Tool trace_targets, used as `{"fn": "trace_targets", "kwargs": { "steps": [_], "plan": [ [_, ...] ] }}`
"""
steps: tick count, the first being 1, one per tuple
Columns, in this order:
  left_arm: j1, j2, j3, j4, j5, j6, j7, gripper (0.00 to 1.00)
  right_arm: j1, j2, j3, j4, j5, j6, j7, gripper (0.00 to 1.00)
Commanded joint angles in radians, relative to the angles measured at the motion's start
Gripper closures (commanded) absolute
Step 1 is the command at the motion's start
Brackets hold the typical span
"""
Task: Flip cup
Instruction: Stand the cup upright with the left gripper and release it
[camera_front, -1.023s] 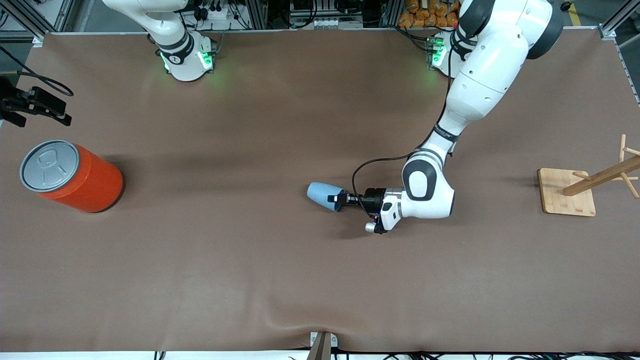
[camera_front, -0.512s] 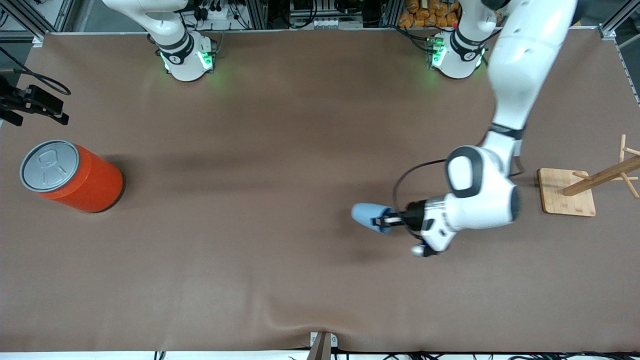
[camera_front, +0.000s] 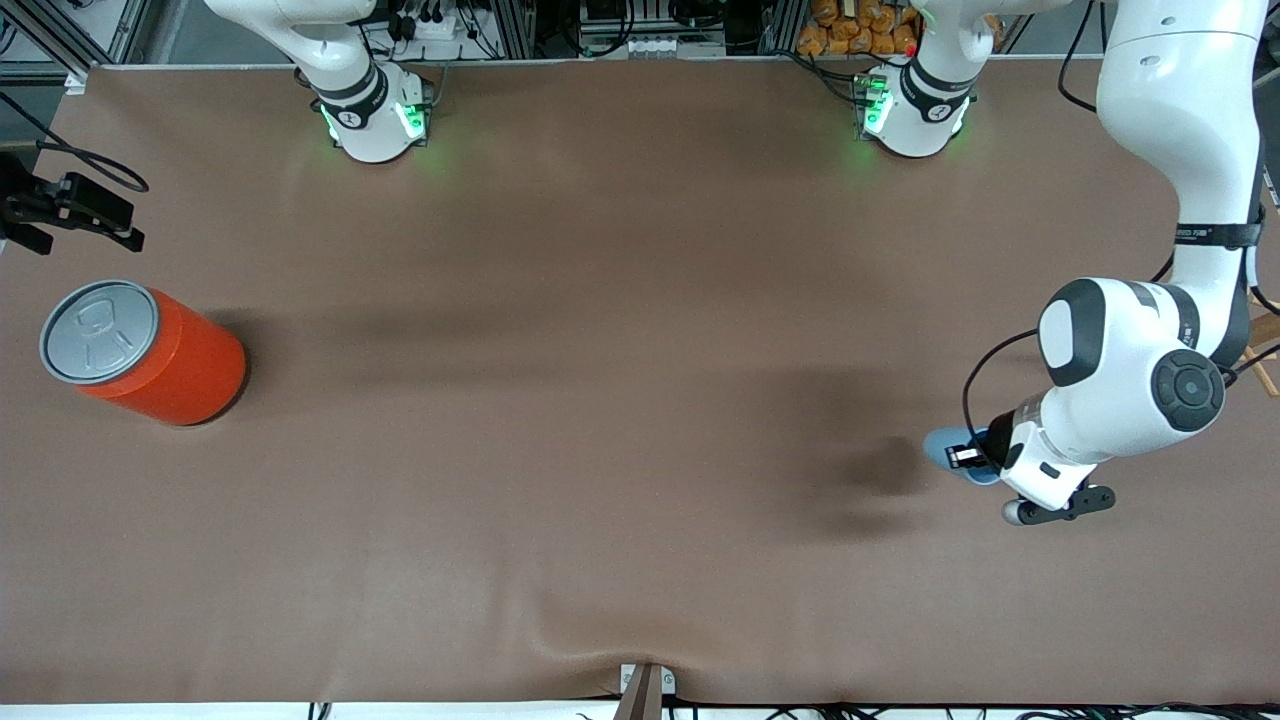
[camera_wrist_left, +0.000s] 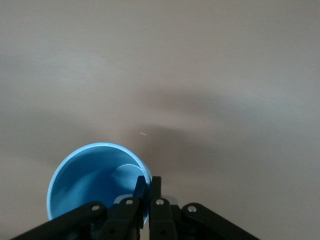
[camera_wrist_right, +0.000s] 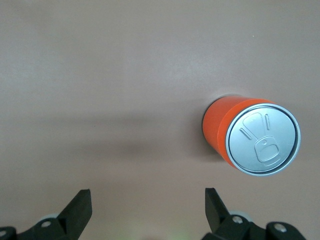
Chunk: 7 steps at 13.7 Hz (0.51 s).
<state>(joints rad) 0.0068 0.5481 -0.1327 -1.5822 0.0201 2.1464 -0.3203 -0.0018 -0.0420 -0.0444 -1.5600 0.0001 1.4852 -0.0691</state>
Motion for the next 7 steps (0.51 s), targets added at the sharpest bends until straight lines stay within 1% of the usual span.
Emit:
{"fn": "trace_targets", "kwargs": {
  "steps": [1, 3, 4, 5, 6, 7],
  "plan": [
    [-0.007, -0.043, -0.005, -0.126, 0.147, 0.122, -0.141, 1.0, 0.008, 0.001, 0.003, 0.003, -0.008, 0.006, 0.011, 0.0],
    [-0.014, -0.043, -0.007, -0.22, 0.229, 0.266, -0.311, 1.0, 0.011, 0.001, 0.003, 0.003, -0.008, 0.006, 0.011, 0.0],
    [-0.016, -0.042, -0.01, -0.235, 0.271, 0.292, -0.378, 1.0, 0.016, 0.001, 0.003, 0.003, -0.009, 0.004, 0.011, 0.0],
    [-0.019, -0.04, -0.015, -0.234, 0.279, 0.293, -0.416, 1.0, 0.023, 0.001, 0.003, 0.003, -0.011, 0.004, 0.011, 0.0],
    [-0.019, -0.04, -0.016, -0.231, 0.279, 0.293, -0.428, 0.7, 0.026, 0.002, 0.003, 0.003, -0.012, 0.006, 0.011, 0.0],
    [-0.014, -0.042, -0.016, -0.226, 0.278, 0.291, -0.425, 0.01, 0.028, 0.002, 0.003, 0.003, -0.012, 0.006, 0.011, 0.0]
  ]
}}
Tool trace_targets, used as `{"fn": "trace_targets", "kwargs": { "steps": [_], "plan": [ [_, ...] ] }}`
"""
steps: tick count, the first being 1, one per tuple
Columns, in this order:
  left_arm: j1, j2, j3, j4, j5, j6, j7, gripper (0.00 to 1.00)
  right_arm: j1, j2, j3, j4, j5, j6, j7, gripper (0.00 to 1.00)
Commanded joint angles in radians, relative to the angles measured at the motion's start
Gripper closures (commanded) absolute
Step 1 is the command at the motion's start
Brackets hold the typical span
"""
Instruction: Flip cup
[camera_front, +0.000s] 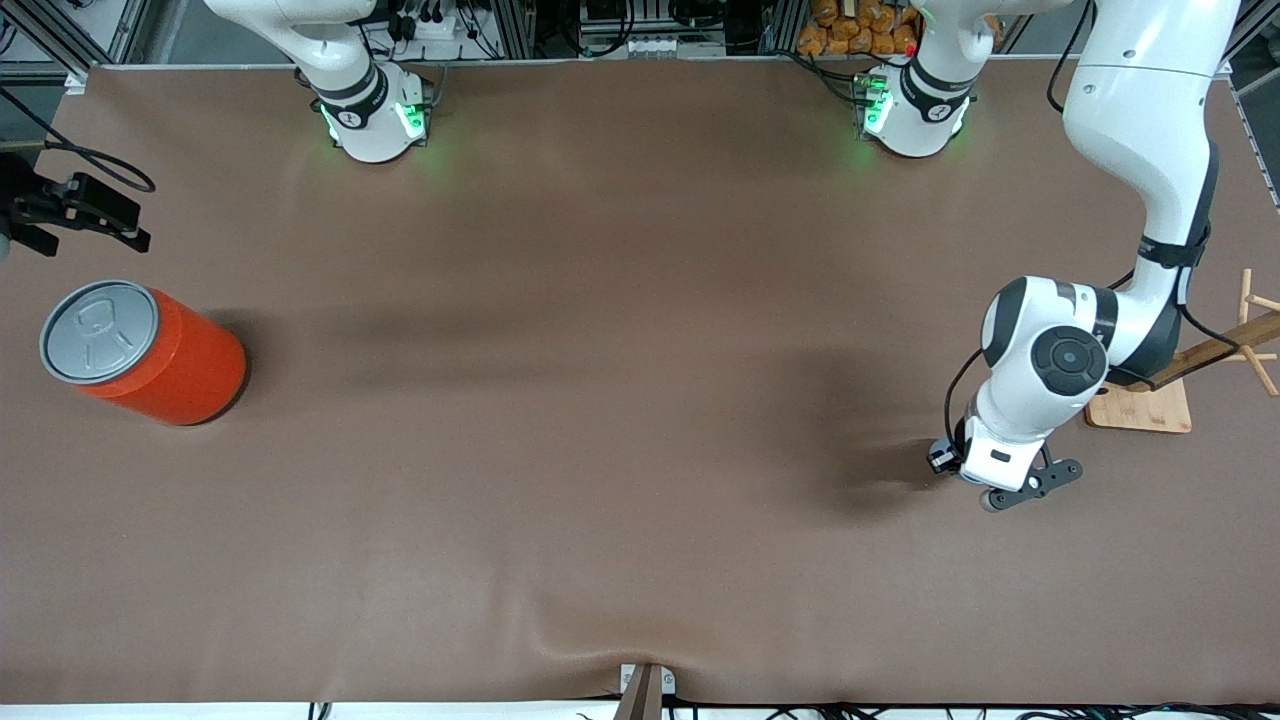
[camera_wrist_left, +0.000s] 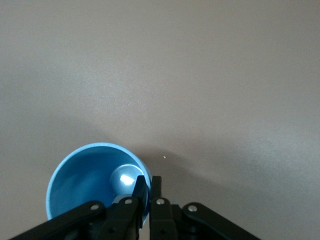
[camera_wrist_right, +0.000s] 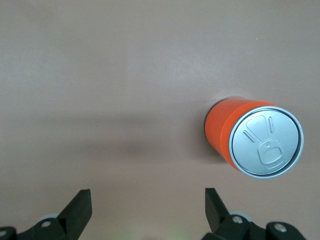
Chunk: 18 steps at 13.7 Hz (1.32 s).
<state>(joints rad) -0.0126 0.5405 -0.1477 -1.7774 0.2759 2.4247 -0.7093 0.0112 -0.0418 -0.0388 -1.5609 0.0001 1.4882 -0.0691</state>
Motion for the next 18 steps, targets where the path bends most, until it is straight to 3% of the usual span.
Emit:
{"fn": "trace_targets", "kwargs": {
  "steps": [1, 3, 6, 11, 15, 18],
  "plan": [
    [0.019, -0.045, -0.001, -0.03, 0.022, 0.011, -0.029, 0.0, 0.015, 0.002, -0.003, 0.004, -0.012, 0.003, 0.011, 0.0],
    [0.031, -0.08, -0.003, -0.019, 0.01, -0.007, -0.03, 0.0, 0.015, 0.002, -0.003, 0.004, -0.012, 0.003, 0.011, 0.0],
    [0.034, -0.186, -0.024, 0.022, -0.007, -0.183, -0.001, 0.0, 0.032, 0.002, -0.003, -0.001, -0.014, 0.007, 0.011, 0.0],
    [0.036, -0.29, -0.079, 0.278, -0.058, -0.611, 0.101, 0.0, 0.041, 0.017, -0.003, 0.004, -0.015, 0.01, 0.011, 0.0],
    [0.069, -0.413, -0.072, 0.283, -0.26, -0.792, 0.301, 0.0, 0.038, 0.017, -0.003, 0.002, -0.015, 0.01, 0.011, 0.0],
    [0.071, -0.502, -0.073, 0.267, -0.27, -0.929, 0.463, 0.0, 0.038, 0.017, -0.003, 0.002, -0.015, 0.009, 0.009, 0.0]
  ]
}}
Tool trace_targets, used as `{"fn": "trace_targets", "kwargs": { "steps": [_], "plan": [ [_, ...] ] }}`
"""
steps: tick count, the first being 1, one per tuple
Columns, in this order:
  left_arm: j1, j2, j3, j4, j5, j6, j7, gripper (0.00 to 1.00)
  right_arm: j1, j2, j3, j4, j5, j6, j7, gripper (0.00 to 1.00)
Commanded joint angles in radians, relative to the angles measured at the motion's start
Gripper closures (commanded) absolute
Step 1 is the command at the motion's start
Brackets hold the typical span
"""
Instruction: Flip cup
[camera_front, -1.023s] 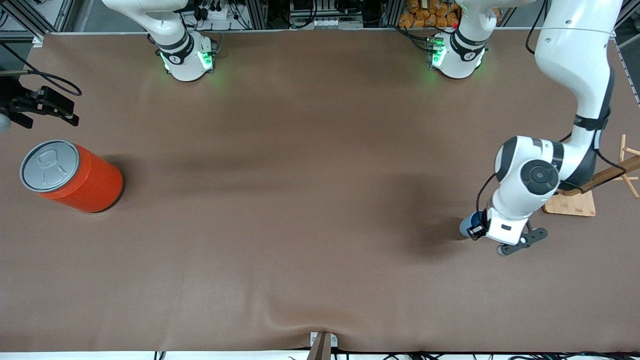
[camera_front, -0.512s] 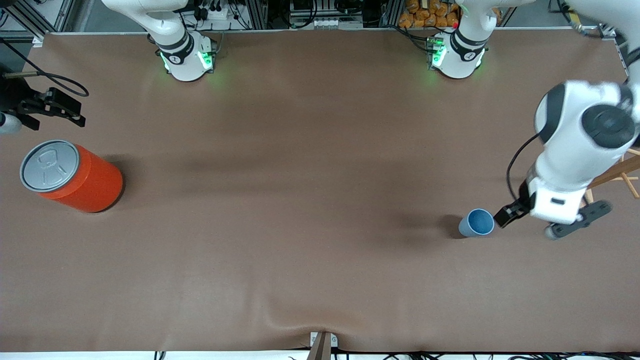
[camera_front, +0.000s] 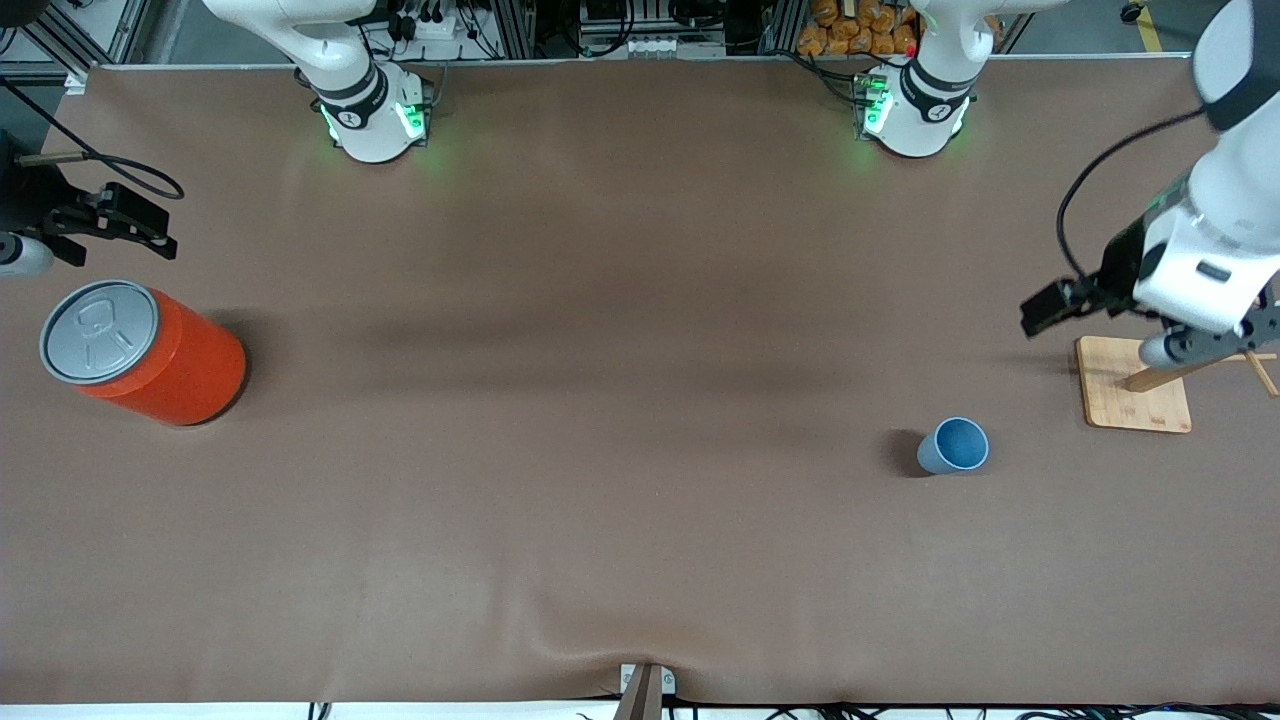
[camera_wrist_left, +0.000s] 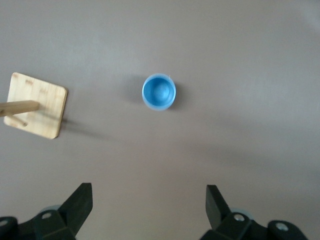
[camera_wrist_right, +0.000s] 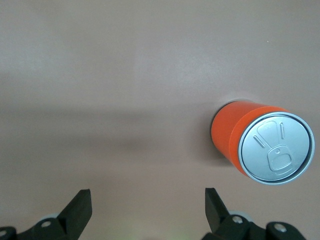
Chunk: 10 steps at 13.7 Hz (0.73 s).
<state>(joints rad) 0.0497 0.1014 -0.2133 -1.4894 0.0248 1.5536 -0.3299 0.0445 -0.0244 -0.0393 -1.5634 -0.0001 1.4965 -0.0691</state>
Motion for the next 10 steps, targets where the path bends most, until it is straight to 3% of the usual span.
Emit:
{"fn": "trace_targets", "kwargs": {
  "steps": [1, 6, 10],
  "plan": [
    [0.009, -0.096, -0.008, -0.056, -0.02, -0.058, 0.087, 0.0, 0.008, 0.0, -0.002, 0.005, -0.015, 0.001, 0.009, 0.0],
    [0.012, -0.247, -0.008, -0.235, -0.017, 0.046, 0.091, 0.0, 0.002, 0.0, -0.002, 0.006, -0.015, 0.004, 0.011, 0.0],
    [0.038, -0.21, 0.002, -0.169, -0.006, 0.033, 0.127, 0.0, -0.002, -0.002, -0.002, 0.005, -0.014, 0.001, 0.011, 0.0]
  ]
}}
